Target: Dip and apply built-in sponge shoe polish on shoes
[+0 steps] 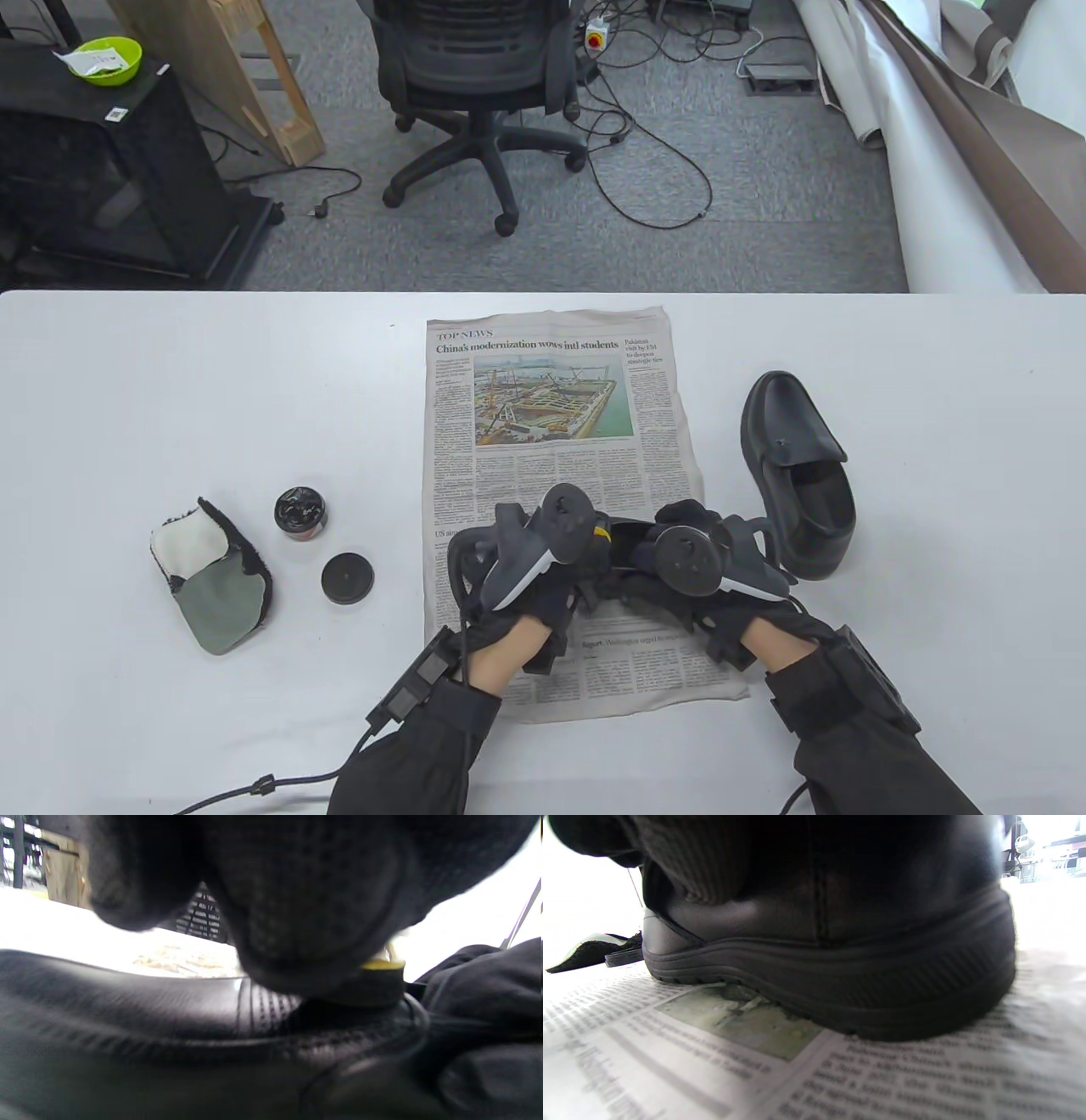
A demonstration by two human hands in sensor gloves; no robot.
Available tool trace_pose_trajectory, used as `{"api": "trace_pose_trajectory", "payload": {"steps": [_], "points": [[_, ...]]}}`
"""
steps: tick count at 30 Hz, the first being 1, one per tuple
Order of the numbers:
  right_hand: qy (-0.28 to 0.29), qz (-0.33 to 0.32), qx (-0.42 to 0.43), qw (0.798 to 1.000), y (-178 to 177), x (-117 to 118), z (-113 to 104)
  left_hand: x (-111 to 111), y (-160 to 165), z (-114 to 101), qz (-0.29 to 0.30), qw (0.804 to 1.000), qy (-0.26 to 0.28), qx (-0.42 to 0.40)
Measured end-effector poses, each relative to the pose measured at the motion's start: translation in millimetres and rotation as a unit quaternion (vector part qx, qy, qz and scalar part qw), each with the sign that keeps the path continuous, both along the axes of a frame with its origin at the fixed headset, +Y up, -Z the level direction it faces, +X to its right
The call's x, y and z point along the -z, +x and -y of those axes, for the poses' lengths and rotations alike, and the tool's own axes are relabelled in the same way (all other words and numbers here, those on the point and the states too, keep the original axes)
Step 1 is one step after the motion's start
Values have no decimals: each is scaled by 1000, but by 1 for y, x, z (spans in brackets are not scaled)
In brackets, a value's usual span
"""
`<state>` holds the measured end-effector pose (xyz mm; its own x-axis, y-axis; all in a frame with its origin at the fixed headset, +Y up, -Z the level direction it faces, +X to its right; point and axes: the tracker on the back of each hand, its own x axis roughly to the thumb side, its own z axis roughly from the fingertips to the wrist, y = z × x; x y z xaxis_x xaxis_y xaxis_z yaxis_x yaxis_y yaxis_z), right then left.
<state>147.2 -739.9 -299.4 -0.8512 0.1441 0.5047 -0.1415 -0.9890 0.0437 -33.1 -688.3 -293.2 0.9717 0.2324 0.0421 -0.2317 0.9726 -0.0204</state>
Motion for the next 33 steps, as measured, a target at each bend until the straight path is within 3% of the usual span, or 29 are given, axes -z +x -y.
{"api": "trace_pose_trajectory", "payload": {"steps": [4,10,20,23,28,33], "points": [[-1,-1,1,1000,0,0,0,13,1,5,-24,999,28,24],[0,0,1,1000,0,0,0,27,-24,18,-63,995,10,74],[0,1,0,1000,0,0,0,8,-73,12,-87,990,-35,106],[0,2,0,1000,0,0,0,0,-71,10,-70,992,-45,92],[0,2,-1,1000,0,0,0,-8,-47,11,-24,998,-60,-17],[0,1,-1,1000,0,0,0,-8,-15,5,-20,1000,-4,-15]]}}
